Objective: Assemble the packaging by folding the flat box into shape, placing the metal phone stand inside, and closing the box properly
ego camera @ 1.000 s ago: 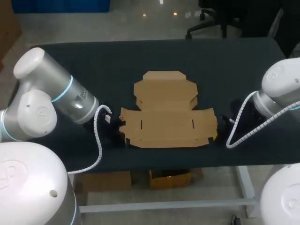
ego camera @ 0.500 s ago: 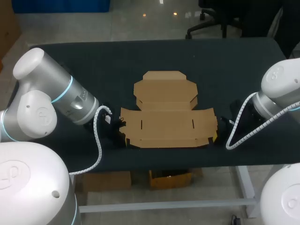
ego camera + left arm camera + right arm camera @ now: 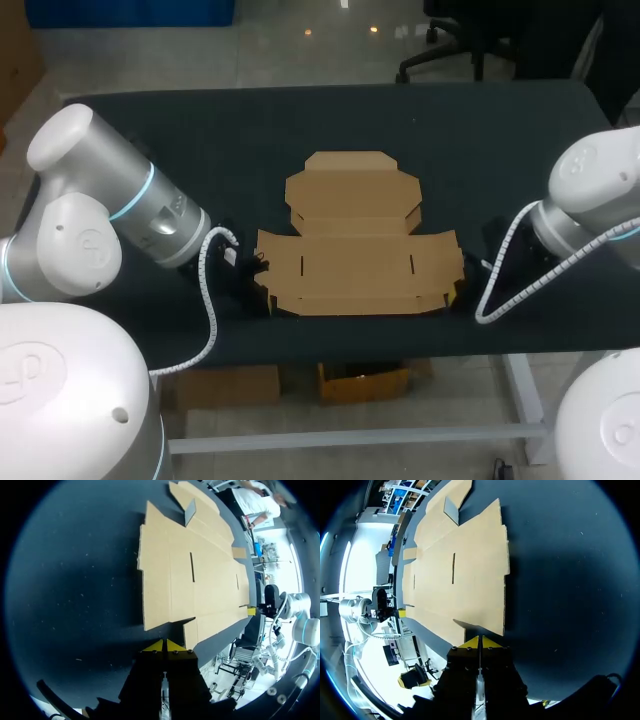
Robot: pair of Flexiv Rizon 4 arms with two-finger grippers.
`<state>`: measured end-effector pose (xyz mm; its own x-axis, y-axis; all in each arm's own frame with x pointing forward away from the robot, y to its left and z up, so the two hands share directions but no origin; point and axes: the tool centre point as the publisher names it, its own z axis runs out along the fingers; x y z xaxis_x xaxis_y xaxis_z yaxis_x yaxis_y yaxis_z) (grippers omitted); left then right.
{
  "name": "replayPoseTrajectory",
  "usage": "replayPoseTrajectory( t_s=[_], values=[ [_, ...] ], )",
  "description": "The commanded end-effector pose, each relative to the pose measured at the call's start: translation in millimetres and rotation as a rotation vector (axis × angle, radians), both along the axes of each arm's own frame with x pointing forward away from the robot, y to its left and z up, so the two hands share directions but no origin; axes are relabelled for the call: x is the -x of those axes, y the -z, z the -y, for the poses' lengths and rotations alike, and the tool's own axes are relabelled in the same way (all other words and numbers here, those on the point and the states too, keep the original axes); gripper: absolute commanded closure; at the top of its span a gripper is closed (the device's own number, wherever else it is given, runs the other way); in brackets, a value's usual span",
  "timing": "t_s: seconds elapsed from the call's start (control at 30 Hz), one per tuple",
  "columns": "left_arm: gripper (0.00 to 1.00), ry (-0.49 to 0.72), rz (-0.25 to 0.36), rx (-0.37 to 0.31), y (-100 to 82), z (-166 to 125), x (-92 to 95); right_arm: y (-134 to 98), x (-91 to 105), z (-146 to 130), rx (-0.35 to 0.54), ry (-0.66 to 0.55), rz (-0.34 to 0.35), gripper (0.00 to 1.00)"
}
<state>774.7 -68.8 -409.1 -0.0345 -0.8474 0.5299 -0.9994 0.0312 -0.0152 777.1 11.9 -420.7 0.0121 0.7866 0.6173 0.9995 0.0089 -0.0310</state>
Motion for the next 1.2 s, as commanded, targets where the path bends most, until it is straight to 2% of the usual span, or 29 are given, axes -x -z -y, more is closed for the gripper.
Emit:
replayPoseTrajectory(
  t_s=[0.03,1.2],
  values=[
    [1.00,-0.001,-0.002,0.000,1.8,0,-0.3,3,-1.6,-2,-0.006,-0.003,-0.001,1.00],
    [1.00,0.000,-0.023,0.006,5.8,7,-4.2,2,-5.2,-15,-0.008,-0.025,0.002,1.00]
  ],
)
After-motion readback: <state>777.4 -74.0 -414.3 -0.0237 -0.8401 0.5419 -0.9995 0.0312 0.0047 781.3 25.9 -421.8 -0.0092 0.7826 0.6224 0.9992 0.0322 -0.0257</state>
